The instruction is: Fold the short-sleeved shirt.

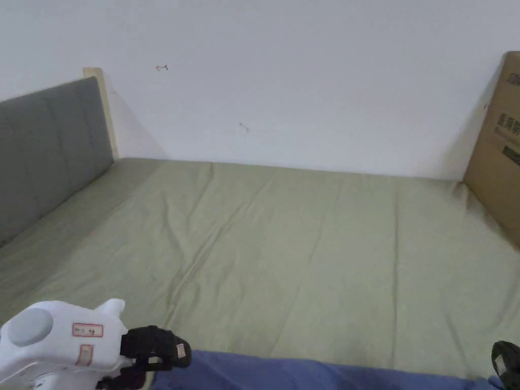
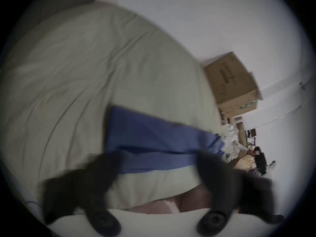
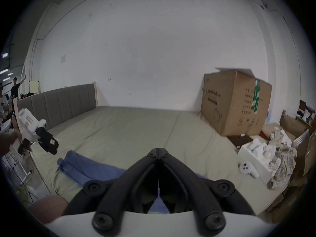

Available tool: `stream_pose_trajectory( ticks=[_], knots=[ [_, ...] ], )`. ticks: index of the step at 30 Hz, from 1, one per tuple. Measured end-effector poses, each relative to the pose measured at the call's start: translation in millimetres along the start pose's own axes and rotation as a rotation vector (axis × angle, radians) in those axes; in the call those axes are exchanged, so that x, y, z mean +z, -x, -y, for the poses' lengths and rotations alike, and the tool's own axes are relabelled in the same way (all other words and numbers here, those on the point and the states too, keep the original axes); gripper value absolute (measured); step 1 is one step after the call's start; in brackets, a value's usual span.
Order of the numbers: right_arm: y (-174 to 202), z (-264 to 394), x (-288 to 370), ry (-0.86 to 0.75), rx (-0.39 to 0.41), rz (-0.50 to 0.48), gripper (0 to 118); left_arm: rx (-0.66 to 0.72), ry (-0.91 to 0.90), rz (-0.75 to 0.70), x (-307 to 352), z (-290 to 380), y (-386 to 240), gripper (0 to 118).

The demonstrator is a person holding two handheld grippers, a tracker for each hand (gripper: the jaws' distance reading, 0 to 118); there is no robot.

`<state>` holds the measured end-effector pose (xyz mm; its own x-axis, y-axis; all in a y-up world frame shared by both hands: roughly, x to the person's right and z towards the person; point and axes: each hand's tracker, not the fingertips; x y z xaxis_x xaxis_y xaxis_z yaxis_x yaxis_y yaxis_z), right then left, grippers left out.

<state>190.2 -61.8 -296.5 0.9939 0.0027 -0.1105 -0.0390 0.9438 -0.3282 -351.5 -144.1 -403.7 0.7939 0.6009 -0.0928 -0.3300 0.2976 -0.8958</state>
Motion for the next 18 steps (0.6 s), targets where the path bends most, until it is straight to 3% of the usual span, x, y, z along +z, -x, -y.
stream_pose_trajectory(
  ticks=[2,8,13,14,18],
  knots=[
    [4,6,-5,0.043,0.010,0.002,0,0.048,-0.024,-0.010,-10,-3,28,114],
    [6,8,-22,0.130,0.029,-0.031,0,0.326,0.003,0.358,-55,-1,84,118],
    [16,14,-25,0.167,0.018,-0.038,0,0.319,0.152,0.542,-92,5,85,118],
    [16,15,-28,0.176,0.004,-0.040,0,0.231,0.018,0.544,-97,-1,82,118],
    [17,21,-38,0.217,-0.069,-0.043,0,0.194,-0.089,0.449,-92,7,75,114]
  ],
)
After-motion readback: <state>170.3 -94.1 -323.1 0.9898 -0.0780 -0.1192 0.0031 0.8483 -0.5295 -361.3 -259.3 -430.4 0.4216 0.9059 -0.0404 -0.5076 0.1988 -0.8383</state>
